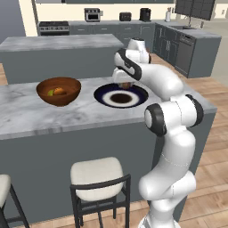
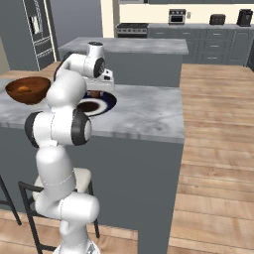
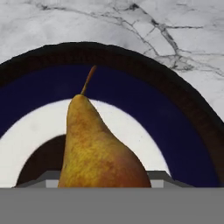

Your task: Take the fruits from the plate on the dining counter and place two fruits in each bowl.

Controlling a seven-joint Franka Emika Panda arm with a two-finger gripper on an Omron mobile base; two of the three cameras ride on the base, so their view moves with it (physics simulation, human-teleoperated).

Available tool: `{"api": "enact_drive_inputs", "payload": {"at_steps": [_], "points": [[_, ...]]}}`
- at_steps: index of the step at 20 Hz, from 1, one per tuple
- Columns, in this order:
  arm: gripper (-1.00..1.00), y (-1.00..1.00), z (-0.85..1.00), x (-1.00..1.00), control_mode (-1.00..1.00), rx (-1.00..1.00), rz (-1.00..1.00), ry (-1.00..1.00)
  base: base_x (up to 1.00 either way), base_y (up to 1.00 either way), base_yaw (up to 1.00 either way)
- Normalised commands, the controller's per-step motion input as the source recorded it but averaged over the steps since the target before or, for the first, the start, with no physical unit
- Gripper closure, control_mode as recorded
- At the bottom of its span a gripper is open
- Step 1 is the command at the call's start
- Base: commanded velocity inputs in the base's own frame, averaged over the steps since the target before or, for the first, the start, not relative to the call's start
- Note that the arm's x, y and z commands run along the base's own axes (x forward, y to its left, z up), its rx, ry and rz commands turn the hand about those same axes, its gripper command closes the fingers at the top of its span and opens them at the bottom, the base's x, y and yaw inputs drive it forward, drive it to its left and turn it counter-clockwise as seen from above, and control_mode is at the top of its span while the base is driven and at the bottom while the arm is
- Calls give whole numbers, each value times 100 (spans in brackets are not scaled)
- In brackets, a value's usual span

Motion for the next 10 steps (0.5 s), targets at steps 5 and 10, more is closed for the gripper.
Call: {"api": "enact_drive_inputs", "payload": {"at_steps": [5, 10], "points": [[100, 1, 69, -98, -100, 0, -6, 0, 0, 0, 0], [100, 0, 41, -99, -100, 2, -13, 0, 0, 0, 0]]}}
